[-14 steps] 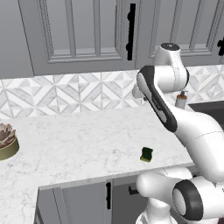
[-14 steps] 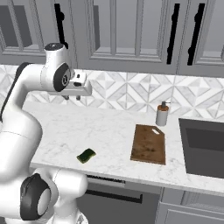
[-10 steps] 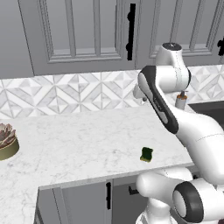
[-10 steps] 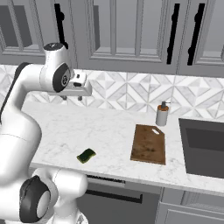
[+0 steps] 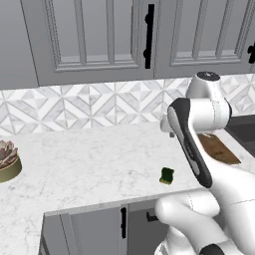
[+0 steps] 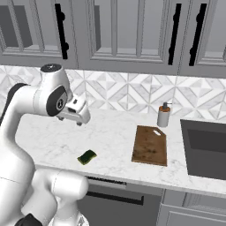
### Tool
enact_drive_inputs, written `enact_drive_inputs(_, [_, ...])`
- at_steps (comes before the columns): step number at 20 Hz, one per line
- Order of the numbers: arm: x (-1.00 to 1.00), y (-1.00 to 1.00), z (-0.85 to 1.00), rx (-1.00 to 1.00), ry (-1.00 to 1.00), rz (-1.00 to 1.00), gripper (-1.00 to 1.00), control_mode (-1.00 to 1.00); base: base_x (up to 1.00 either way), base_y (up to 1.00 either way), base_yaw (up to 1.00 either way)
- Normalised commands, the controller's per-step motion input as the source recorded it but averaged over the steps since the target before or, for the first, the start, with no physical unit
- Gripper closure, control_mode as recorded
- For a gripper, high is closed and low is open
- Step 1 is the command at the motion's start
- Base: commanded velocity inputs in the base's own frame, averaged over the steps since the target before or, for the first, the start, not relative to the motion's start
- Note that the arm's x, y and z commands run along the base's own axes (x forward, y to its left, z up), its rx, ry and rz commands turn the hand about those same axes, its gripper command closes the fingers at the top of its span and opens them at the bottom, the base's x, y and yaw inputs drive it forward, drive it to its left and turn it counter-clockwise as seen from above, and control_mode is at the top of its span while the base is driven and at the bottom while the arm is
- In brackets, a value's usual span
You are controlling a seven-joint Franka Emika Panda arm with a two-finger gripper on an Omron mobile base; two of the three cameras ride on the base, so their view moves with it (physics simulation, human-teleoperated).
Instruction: Pick up the sponge from the counter and clean the cutting board by briefly scrubbing or pressing down on the cutting board. Once finished, release the sponge.
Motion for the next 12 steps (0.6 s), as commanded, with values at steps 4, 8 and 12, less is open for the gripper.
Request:
enact_drive_inputs(4, [0.12, 0.00, -0.81, 0.08, 0.25, -0.34, -1.00, -1.00, 0.00, 0.00, 0.00])
enact_drive_inputs(8, [0.28, -0.15, -0.75, 0.20, 0.20, -0.11, -1.00, -1.00, 0.00, 0.00, 0.00])
enact_drive_inputs(12, [0.38, -0.11, -0.54, 0.10, 0.11, -0.01, -1.00, -1.00, 0.00, 0.00, 0.00])
